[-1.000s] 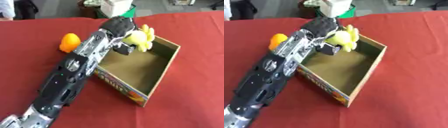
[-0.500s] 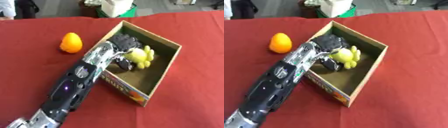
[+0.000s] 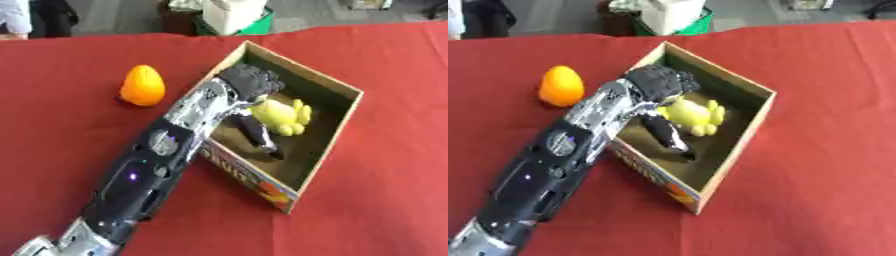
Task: Pick up objects on the table and place them in the box.
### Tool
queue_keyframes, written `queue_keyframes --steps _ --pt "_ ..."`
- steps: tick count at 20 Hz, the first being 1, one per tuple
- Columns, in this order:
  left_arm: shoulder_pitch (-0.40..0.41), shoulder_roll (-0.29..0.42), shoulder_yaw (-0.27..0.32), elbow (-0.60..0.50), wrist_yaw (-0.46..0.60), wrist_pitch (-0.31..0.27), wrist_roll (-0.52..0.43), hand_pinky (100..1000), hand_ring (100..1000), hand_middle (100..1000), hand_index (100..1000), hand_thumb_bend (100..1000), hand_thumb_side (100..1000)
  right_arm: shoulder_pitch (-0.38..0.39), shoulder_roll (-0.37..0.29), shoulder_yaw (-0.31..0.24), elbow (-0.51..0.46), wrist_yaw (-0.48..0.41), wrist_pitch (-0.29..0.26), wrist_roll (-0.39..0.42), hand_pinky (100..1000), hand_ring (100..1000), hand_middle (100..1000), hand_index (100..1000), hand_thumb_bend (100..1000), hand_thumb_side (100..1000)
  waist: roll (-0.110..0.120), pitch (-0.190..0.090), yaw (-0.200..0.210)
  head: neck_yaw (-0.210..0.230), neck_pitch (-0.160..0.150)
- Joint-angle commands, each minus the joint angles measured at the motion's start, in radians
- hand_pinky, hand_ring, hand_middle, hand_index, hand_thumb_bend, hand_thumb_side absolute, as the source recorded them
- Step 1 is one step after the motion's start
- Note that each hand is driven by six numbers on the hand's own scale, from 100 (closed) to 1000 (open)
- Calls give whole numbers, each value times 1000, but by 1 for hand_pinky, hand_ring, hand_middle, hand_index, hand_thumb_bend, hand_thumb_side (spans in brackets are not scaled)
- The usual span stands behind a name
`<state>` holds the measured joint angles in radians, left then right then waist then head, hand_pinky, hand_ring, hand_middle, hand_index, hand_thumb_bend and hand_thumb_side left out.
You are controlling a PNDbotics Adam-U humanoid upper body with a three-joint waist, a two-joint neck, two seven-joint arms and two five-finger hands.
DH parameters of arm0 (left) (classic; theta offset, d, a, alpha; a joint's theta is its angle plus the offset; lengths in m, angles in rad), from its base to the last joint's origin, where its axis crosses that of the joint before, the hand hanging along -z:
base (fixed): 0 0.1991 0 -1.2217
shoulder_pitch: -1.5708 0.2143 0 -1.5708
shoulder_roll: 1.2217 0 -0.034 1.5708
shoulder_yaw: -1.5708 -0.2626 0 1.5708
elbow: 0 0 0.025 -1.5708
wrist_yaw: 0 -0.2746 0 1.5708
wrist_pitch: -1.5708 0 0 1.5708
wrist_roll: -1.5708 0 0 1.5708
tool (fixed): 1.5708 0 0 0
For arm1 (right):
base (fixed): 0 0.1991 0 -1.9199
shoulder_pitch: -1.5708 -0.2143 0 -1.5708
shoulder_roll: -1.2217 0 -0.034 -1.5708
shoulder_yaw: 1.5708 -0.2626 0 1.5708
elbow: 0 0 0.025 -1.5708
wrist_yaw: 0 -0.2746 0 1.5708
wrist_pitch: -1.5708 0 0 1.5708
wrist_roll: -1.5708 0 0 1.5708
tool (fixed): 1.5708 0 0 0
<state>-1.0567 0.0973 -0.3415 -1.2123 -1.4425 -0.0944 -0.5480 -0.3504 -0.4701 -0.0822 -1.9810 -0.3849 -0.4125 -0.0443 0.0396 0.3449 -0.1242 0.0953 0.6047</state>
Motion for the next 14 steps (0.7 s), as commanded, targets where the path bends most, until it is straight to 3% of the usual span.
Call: queue_keyframes --steps 1,2,3,7,11,14 --pt "-27 19 13 -54 -22 28 36 861 906 934 1000 818 807 -3 -13 -7 -19 -5 2 0 698 939 761 927 100 1000 -9 -26 0 3 -8" --pt "-27 22 14 -69 -22 34 49 859 903 931 1000 803 805 -2 -13 -7 -19 -4 2 -1 698 939 761 927 100 1000 -9 -27 1 2 -8" --pt "-28 25 16 -84 -18 40 62 842 884 914 989 720 794 0 -14 -8 -19 -4 2 -1 698 939 761 927 100 1000 -10 -28 4 1 -6" --pt "-38 64 38 -171 23 65 119 834 871 899 975 620 758 7 -18 -11 -19 -2 1 -5 698 938 762 927 100 1000 -9 -35 21 -14 6" --pt "-34 142 75 -251 79 104 118 823 857 881 975 570 754 20 -26 -15 -19 3 2 -11 698 938 762 927 100 1000 -7 -46 47 -36 19" --pt "-30 208 108 -249 122 142 79 817 852 882 994 568 756 30 -32 -18 -19 7 2 -16 698 938 759 925 100 1000 -5 -54 65 -51 29"
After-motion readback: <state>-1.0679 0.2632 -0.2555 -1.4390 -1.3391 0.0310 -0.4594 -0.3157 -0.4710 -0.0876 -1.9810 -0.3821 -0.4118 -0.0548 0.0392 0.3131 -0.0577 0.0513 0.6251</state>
